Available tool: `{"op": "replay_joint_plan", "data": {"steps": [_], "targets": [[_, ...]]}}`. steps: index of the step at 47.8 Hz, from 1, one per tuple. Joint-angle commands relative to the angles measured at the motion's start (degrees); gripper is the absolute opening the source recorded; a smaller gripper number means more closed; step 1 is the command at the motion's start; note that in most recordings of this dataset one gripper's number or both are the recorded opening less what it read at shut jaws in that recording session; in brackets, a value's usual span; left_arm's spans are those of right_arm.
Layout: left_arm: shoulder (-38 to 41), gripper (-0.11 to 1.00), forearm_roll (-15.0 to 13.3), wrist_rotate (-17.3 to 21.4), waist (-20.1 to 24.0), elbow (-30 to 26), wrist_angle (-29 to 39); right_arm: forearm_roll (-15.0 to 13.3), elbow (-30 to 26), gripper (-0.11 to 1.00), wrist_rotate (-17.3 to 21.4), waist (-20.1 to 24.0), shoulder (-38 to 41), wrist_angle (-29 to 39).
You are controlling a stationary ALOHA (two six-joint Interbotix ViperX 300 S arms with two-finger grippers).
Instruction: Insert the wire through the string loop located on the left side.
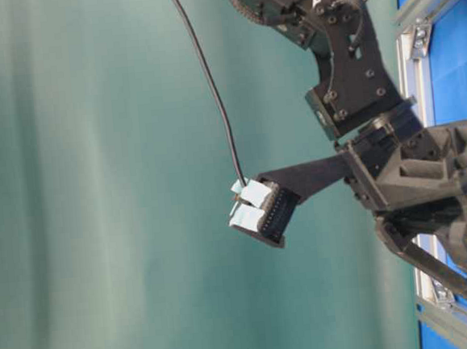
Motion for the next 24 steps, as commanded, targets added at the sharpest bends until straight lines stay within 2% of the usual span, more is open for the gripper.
{"op": "replay_joint_plan", "data": {"steps": [1, 14, 24], "targets": [[-0.97, 0.06, 0.09, -0.18, 0.09, -0.7, -0.44, 0.18, -0.44, 0.97, 0.09, 0.18, -1.85, -0.7], [-4.92, 0.06, 0.0, -0.35, 0.09, 1.76, 2.55, 0.18, -0.35, 0.98, 0.09, 0.18, -1.85, -0.53], [-12.83, 0.06, 0.0, 0.0, 0.09, 2.81, 11.43, 0.18, -0.35, 0.98, 0.09, 0.18, -1.85, -0.44]]}}
